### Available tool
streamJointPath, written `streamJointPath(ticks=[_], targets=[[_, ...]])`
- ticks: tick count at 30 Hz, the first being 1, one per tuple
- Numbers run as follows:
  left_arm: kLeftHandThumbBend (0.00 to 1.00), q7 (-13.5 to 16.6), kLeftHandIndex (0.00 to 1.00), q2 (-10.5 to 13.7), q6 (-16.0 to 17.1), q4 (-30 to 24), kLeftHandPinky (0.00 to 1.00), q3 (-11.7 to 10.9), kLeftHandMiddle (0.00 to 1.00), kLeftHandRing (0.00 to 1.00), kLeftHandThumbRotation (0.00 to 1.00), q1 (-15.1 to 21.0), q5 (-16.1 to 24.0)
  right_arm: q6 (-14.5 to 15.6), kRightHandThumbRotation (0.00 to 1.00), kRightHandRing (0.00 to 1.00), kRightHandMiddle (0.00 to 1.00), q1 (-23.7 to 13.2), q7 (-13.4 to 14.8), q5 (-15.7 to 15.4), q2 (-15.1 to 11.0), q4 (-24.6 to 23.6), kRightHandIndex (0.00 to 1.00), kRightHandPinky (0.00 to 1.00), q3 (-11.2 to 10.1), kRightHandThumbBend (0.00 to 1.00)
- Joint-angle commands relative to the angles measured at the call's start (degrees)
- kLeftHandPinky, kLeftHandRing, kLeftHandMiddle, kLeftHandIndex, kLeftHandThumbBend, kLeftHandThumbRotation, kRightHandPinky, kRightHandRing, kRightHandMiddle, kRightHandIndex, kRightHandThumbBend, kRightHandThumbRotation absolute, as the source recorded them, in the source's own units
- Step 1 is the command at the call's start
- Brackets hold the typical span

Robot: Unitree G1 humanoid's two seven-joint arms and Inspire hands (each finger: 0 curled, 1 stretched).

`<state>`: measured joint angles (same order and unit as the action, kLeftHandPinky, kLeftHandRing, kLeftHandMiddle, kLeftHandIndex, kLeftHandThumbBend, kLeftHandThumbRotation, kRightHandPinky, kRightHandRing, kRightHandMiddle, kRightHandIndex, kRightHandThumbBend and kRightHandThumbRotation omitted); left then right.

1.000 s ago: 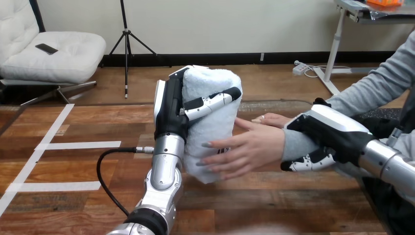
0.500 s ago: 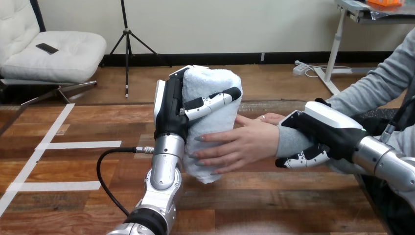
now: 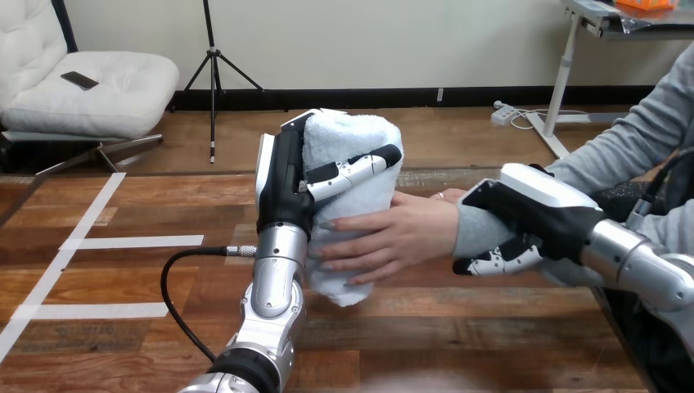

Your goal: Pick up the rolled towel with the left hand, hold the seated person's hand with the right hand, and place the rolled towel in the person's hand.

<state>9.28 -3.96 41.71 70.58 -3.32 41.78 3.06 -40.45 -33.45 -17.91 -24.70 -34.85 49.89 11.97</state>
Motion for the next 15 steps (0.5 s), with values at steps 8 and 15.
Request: streamJointPath(ticks=[8, 15], targets=[[0.69, 0.3, 0.42, -1.1, 1.3, -0.3, 0.36, -0.7, 0.42, 0.39, 0.00, 8.4, -0.3, -0.8, 0.05, 0.26, 0.32, -9.0, 0.2, 1.4, 0.6, -1.9, 0.34, 0.22, -0.9, 0.52], [0.69, 0.5, 0.42, -1.9, 1.5, -0.2, 0.37, -0.9, 0.42, 0.39, 0.00, 8.3, -0.5, -1.2, 0.06, 0.26, 0.32, -9.3, 0.6, 1.0, 0.6, -1.5, 0.35, 0.22, -0.7, 0.52]])
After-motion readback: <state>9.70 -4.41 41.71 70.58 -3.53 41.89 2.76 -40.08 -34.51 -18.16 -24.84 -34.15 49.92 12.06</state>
